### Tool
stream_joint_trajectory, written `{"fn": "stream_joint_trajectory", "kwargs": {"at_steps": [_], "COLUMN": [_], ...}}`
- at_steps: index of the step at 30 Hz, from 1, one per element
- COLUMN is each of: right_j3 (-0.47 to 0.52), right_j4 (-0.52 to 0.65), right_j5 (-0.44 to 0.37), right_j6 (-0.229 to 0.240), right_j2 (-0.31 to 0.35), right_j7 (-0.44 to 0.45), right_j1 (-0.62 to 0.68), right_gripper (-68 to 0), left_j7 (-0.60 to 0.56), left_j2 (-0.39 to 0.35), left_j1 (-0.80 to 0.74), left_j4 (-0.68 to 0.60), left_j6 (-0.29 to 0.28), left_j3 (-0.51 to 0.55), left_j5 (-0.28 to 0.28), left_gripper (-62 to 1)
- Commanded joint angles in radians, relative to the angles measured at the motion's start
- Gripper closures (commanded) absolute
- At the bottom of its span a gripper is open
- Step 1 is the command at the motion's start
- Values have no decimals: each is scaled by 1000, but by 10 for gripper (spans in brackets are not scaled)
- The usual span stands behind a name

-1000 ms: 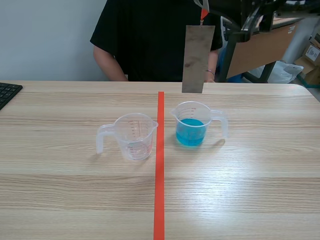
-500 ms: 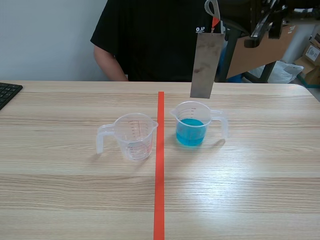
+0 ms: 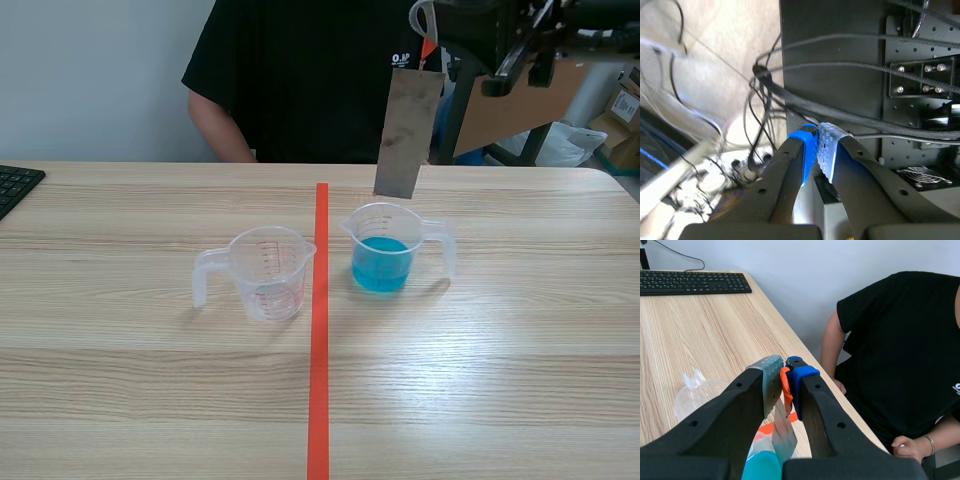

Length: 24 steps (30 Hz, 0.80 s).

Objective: Do the redox reaction experiment.
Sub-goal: 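Move the plate over the blue solution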

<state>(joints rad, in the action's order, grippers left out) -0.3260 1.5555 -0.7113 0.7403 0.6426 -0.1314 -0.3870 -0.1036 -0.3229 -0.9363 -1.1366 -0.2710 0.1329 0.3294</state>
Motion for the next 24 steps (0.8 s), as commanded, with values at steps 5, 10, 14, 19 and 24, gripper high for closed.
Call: {"fn": "stream_joint_trajectory", "kwargs": {"at_steps": [5, 10, 14, 19, 24], "right_j3": [13, 13, 13, 13, 13], "right_j4": [7, 7, 7, 7, 7], "right_j5": [-15, -15, -15, -15, -15], "right_j6": [5, 5, 5, 5, 5], "right_j2": [10, 10, 10, 10, 10], "right_j7": [25, 25, 25, 26, 26], "right_j1": [-23, -23, -23, -23, -23], "right_gripper": [-15, -15, -15, -15, -15], "left_j7": [-33, -150, -171, -207, -268], "left_j2": [-93, -225, -361, -518, -647], "left_j1": [-43, -127, -177, -181, -142], "left_j4": [-27, -124, -213, -286, -340], "left_j6": [-20, -58, -57, -56, -58], "left_j3": [4, 4, 4, 12, 53], "left_j5": [27, 56, 64, 78, 78], "left_gripper": [-32, -31, -31, -31, -31]}}
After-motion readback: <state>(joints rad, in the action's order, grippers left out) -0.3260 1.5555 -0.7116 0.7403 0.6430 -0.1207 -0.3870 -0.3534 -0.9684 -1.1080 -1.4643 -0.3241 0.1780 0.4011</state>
